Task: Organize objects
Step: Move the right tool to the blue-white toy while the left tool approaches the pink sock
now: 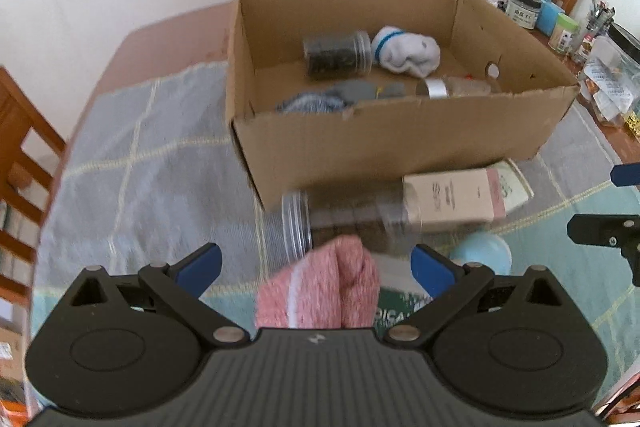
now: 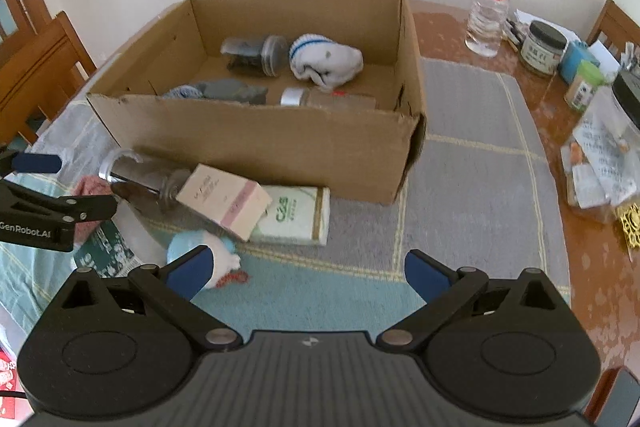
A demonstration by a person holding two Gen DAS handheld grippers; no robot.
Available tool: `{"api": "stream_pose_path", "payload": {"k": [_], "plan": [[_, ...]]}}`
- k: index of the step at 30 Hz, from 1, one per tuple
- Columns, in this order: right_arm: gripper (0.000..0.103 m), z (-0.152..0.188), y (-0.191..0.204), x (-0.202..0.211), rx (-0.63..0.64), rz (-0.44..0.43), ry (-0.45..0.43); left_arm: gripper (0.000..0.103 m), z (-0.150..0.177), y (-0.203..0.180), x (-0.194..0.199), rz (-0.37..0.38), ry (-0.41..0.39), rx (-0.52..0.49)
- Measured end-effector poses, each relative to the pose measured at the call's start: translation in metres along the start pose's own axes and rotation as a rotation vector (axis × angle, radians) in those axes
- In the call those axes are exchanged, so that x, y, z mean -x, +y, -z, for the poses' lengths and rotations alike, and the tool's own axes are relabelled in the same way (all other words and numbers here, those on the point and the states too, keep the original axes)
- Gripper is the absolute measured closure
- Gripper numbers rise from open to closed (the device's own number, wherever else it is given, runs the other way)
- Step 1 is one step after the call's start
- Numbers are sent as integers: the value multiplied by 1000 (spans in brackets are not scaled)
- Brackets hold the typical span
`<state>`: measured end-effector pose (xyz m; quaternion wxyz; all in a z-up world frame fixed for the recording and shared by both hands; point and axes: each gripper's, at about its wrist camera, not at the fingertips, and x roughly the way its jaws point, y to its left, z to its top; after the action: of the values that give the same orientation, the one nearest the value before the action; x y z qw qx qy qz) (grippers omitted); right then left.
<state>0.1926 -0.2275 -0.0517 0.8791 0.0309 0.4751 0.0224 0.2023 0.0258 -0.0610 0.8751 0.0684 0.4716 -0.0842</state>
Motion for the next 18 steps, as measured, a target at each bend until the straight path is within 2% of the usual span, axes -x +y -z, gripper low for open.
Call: {"api": "stream_pose_path", "payload": {"k": [7, 18], "plan": [[0, 2, 5, -4, -8, 9, 19, 3, 10, 16, -6, -14, 21, 36], [0, 2, 23, -10, 25, 17, 42, 3, 16, 61, 14, -53, -25, 86]]}}
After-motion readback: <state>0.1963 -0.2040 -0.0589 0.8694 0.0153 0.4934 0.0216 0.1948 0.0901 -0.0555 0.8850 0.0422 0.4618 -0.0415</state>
